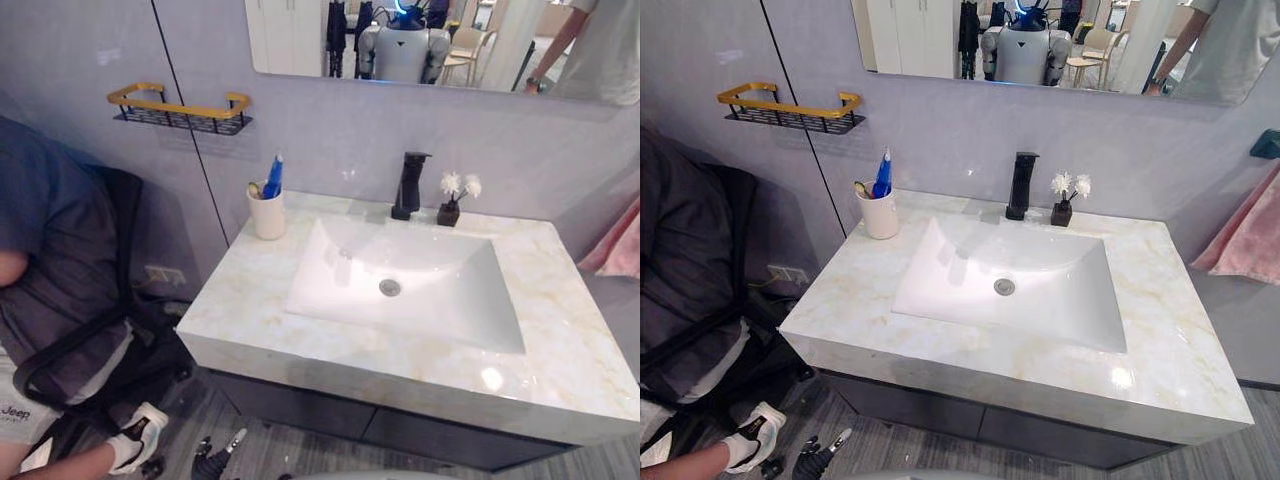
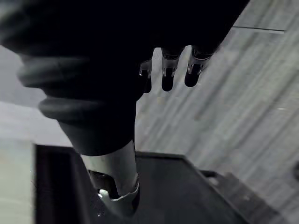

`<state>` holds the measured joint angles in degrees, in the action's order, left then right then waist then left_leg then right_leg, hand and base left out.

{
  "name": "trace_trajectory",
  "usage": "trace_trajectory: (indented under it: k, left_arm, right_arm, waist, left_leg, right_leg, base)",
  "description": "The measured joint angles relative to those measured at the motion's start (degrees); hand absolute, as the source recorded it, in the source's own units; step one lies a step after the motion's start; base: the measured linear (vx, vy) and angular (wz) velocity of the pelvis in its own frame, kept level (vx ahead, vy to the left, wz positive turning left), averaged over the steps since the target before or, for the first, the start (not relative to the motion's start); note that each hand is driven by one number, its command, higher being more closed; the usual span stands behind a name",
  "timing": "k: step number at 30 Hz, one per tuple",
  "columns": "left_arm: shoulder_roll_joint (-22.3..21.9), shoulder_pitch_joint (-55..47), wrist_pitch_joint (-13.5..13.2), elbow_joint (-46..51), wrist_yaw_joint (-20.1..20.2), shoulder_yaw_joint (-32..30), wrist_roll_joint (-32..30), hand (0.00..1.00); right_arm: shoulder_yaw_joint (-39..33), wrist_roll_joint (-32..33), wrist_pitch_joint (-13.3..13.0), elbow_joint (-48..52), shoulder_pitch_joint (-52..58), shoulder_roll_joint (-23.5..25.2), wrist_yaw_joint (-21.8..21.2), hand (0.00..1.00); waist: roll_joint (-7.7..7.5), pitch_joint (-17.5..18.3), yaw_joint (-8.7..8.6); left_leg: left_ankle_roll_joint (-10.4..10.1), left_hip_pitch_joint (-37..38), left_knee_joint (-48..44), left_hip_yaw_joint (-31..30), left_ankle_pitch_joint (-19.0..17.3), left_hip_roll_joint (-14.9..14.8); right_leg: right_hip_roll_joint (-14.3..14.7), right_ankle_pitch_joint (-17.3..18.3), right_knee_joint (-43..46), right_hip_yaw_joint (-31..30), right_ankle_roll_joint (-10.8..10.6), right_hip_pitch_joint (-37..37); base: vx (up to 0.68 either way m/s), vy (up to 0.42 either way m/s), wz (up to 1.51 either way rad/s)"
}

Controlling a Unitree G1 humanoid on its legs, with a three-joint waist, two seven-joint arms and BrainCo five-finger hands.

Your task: Organize washtable

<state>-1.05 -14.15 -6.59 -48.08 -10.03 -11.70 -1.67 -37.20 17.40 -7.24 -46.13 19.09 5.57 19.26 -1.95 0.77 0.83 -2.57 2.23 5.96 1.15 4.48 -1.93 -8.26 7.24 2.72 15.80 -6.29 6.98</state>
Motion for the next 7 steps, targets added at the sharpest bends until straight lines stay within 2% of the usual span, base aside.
trace_trajectory:
  k: [2, 3, 4, 7]
  left_arm:
    - [0.2, 0.3, 0.0, -0.2, 0.1, 0.6, 0.0, 0.0]
    - [0.5, 0.9, -0.1, -0.8, 0.1, 0.8, 0.0, 0.0]
    - [0.6, 1.2, -0.1, -1.0, 0.2, 0.9, 0.0, 0.0]
    - [1.9, 2.1, -0.2, -2.0, 1.3, 3.0, -0.1, 0.0]
  right_arm:
    - [2.3, 0.0, 0.7, -1.9, -0.1, -0.3, -3.0, 0.0]
    - [4.1, -0.3, 1.1, -2.6, -0.3, -0.4, -4.6, 0.0]
    - [4.8, -0.7, 1.2, -2.9, -0.3, -0.5, -5.2, 0.0]
    - [9.0, -4.1, 1.4, -5.4, -1.6, -0.9, -7.7, 0.0]
  waist:
    - [-0.1, -0.4, -0.04]
    - [-0.78, -0.9, -0.01]
    - [-0.45, -1.5, 0.03]
    - [-1.11, -1.9, 0.05]
  left_leg:
    - [0.1, 0.1, 0.0, 0.1, -0.1, 0.2]
    - [0.1, 0.6, 0.0, 0.1, -0.2, 0.6]
    - [0.2, 0.7, 0.0, -0.1, -0.2, 0.9]
    - [0.2, 0.7, 0.0, -1.0, -0.2, 1.3]
  right_leg:
    - [-0.3, 0.0, 0.0, 0.0, 0.0, 0.1]
    - [-0.5, 0.0, 0.0, 0.1, 0.0, 0.7]
    - [-0.6, 0.1, 0.0, 0.2, -0.1, 0.9]
    - [-1.2, -0.2, -0.3, 1.2, -1.0, 1.6]
  base:
    - [0.04, 0.02, -0.01]
    - [0.05, 0.015, 0.03]
    - [0.04, 0.018, 0.09]
    - [0.05, 0.002, 0.13]
